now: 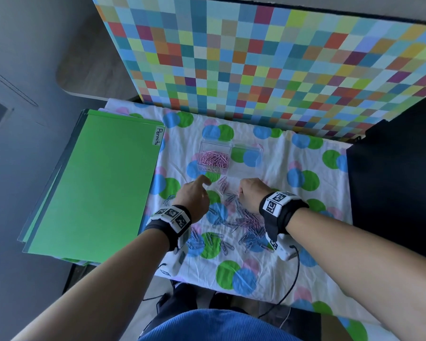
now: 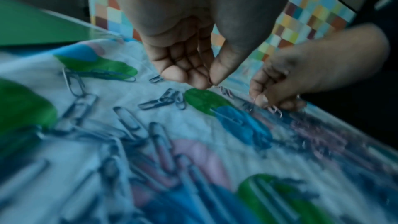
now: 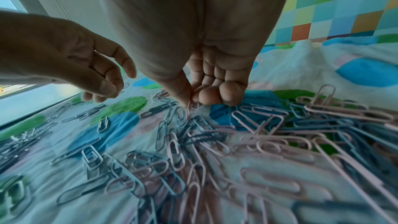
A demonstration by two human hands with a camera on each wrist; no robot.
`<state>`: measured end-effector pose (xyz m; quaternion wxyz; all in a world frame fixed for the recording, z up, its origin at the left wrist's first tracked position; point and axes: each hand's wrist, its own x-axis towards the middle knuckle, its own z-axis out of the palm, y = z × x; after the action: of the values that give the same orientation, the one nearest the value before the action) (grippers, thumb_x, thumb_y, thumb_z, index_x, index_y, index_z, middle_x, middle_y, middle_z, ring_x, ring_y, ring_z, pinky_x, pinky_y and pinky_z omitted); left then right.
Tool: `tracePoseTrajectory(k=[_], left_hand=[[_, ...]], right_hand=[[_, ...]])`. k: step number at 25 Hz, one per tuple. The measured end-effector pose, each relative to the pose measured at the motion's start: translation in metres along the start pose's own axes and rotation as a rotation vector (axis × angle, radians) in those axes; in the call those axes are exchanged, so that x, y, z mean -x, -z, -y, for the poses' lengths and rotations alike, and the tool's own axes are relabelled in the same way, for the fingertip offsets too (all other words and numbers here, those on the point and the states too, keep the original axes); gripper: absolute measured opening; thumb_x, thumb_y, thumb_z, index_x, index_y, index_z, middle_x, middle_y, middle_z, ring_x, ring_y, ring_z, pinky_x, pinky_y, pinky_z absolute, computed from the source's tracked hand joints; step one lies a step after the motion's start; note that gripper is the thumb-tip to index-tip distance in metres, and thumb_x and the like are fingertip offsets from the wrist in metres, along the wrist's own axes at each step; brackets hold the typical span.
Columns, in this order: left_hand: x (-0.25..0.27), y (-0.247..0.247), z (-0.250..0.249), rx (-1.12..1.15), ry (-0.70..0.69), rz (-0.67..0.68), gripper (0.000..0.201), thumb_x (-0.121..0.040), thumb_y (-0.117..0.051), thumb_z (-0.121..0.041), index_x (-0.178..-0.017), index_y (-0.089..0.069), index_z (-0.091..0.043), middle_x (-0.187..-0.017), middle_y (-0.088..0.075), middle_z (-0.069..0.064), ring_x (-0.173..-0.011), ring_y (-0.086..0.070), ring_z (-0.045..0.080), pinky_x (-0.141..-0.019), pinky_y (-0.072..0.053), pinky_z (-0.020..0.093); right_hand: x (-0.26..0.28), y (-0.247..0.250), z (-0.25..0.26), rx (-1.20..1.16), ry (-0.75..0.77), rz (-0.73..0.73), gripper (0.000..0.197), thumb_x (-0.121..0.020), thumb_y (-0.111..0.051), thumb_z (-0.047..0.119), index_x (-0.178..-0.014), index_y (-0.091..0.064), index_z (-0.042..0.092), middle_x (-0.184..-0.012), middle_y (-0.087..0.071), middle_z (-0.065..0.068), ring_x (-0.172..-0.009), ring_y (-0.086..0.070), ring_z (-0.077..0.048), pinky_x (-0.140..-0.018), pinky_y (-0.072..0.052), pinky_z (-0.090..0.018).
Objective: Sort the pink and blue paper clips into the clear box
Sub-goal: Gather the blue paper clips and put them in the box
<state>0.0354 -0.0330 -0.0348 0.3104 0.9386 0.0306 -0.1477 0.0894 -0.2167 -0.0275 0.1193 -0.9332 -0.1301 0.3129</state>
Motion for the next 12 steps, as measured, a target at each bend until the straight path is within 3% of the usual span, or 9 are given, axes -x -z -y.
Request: tracePoseTrajectory(k=[1,3,7,10,12], left_hand=[[0.000,-0.002,-0.001,0.072,0.040,-0.018,0.031,-0.086,-0.047,-0.008,-0.112,-0.057,-0.020,-0.084,-0.066,-0.001,-0.071,-0.059,0.017,-0.070,-0.050,0.029],[0.001,-0.003,-0.006,0.321,0.165,-0.035,0.029,-0.086,-0.045,-0.004,-0.101,-0.065,-0.018,-0.074,-0.062,0.002,-0.061,-0.054,0.015,-0.062,-0.047,0.026],[0.001,-0.005,-0.022,1.229,0.517,-0.051,0.020,-0.087,-0.041,-0.001,-0.074,-0.055,-0.007,-0.066,-0.052,0.007,-0.054,-0.051,0.019,-0.050,-0.043,0.025],[0.001,-0.011,-0.033,1.493,0.596,0.047,0.027,-0.091,-0.036,-0.013,-0.070,-0.052,-0.008,-0.063,-0.054,0.007,-0.050,-0.052,0.018,-0.046,-0.043,0.023],[0.004,-0.014,-0.038,1.574,0.575,0.088,0.027,-0.094,-0.033,-0.015,-0.081,-0.055,-0.004,-0.068,-0.055,0.010,-0.056,-0.054,0.019,-0.046,-0.045,0.022]], right_hand=[[0.002,0.000,-0.001,-0.013,-0.021,0.003,0.011,-0.088,-0.054,0.009,-0.091,-0.063,0.002,-0.096,-0.066,-0.015,-0.084,-0.064,-0.028,-0.070,-0.054,-0.031],[0.006,0.004,-0.002,-0.074,-0.047,-0.017,0.012,-0.089,-0.050,0.010,-0.086,-0.060,0.004,-0.096,-0.066,-0.013,-0.084,-0.063,-0.026,-0.069,-0.051,-0.029],[0.023,0.021,0.017,-0.228,0.060,-0.062,0.012,-0.094,-0.047,0.016,-0.092,-0.057,0.009,-0.096,-0.063,-0.009,-0.082,-0.058,-0.021,-0.071,-0.046,-0.027],[0.036,0.024,0.046,-0.284,0.188,-0.070,0.012,-0.092,-0.051,0.016,-0.091,-0.059,0.008,-0.089,-0.064,-0.009,-0.076,-0.060,-0.022,-0.068,-0.050,-0.031],[0.039,0.018,0.059,-0.259,0.230,-0.086,0.009,-0.088,-0.054,0.015,-0.089,-0.061,0.009,-0.089,-0.065,-0.011,-0.080,-0.061,-0.026,-0.071,-0.051,-0.035]])
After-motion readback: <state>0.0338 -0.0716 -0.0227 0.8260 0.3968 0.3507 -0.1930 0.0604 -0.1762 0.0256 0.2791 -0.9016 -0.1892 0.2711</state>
